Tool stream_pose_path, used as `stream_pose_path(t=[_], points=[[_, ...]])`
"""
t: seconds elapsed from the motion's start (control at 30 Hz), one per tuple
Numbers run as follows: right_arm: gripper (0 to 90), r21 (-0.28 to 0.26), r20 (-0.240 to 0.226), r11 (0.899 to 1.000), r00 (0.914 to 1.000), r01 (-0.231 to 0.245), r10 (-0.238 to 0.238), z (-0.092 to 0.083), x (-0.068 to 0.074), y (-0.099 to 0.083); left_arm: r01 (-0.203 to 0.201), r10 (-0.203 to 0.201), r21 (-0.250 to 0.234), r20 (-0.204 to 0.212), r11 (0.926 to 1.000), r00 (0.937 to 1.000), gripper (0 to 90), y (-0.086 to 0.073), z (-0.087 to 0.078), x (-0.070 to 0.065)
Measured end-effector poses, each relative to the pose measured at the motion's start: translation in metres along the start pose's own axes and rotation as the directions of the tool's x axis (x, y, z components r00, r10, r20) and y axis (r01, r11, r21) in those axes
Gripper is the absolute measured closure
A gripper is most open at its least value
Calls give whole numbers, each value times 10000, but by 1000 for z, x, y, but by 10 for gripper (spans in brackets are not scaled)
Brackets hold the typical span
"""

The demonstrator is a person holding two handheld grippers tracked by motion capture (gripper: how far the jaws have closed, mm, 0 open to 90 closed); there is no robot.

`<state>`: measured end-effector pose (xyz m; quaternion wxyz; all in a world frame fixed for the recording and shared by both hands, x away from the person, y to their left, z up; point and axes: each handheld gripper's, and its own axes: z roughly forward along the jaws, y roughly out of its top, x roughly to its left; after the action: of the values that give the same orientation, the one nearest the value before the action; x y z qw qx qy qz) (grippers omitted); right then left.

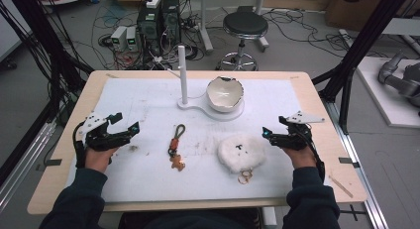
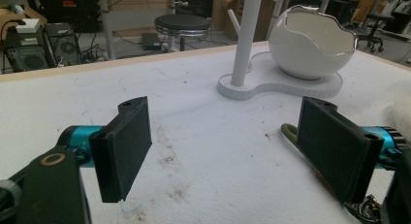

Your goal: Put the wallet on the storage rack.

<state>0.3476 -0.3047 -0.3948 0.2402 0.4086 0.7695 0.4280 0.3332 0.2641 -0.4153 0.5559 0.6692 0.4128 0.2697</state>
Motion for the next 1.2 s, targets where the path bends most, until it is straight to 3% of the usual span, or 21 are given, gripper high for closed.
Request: stream_pose_path(t=[0.33,0.53,0.57,0.67,0.7,0.83,0.9,0.97,1.13,1.2], points=[[212,68,-239,9997,9994,-240,242,-2,-5,-8,36,-38,153,119,9999,9999,208,2,9,-5],[212,807,-901,9959,9947,-416,489,4,-2,-13,14,-18,189,194,9998,9998,218,6,16,-8],[214,1130,-1062,9928,9930,-388,509,6,2,-15,17,-21,163,205,9999,9998,221,8,17,-9],[217,1189,-1396,9913,9875,-565,731,7,5,-19,29,-30,14,243,10000,9997,222,13,19,-11],[217,1404,-1636,9872,9816,-756,984,11,6,-21,-9,9,9,252,10000,9997,224,15,20,-11],[253,2007,-1914,9774,9759,-658,1050,18,11,-23,43,-41,-67,391,10000,9992,225,19,26,-17],[279,2781,-2292,9599,9680,-358,1025,26,18,-26,-74,76,-36,560,10000,9984,228,20,29,-22],[304,3638,-2359,9313,9654,-185,1113,33,22,-29,-275,269,66,803,9996,9964,230,19,31,-29],[363,3613,-2350,9324,9679,24,886,33,22,-29,-365,341,219,989,9991,9945,231,16,33,-35],[587,3631,-2836,9315,9548,213,887,32,21,-28,-399,362,329,1059,9987,9937,236,14,35,-37]])
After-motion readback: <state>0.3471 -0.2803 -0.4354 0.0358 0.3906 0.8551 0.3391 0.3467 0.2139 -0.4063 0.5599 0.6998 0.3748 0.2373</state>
